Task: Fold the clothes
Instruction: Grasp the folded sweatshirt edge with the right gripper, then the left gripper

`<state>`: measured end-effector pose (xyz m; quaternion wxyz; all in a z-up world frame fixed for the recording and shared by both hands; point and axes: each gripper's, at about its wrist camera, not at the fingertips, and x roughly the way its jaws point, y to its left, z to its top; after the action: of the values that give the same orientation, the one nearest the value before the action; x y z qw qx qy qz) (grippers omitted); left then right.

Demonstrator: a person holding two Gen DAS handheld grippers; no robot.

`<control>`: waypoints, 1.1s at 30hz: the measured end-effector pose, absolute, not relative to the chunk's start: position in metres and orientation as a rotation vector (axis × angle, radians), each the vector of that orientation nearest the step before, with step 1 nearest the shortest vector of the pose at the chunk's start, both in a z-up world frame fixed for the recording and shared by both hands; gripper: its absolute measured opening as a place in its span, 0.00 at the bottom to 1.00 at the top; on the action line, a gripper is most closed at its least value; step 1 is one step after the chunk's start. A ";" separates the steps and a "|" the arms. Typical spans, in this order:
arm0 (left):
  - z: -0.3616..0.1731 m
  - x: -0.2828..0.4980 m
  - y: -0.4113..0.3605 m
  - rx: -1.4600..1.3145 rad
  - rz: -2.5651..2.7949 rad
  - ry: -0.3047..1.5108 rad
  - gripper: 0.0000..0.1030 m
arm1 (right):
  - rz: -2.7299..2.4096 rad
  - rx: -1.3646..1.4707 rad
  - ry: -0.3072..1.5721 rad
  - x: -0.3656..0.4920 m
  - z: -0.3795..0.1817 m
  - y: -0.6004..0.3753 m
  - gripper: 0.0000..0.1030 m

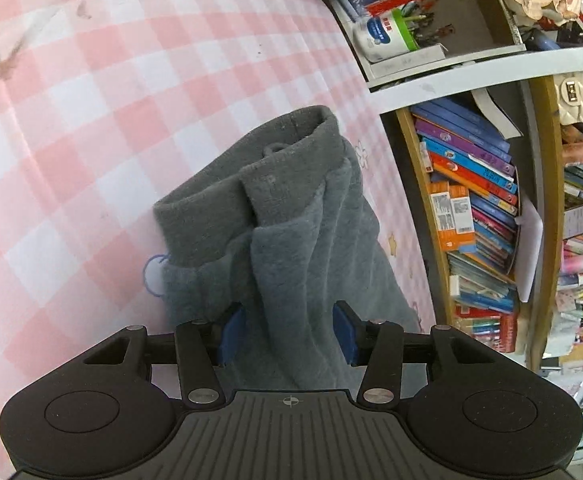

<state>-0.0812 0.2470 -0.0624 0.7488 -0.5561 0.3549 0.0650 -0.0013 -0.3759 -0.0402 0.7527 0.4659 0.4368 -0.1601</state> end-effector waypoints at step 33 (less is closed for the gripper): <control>-0.060 -0.080 0.250 -1.220 0.208 0.766 0.05 | -0.295 0.704 0.897 0.018 -0.038 -0.392 0.09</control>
<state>-0.0798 0.2501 -0.0601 0.7467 -0.5576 0.3499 0.0953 0.0179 -0.3916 -0.0383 0.8316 0.3319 0.4230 -0.1393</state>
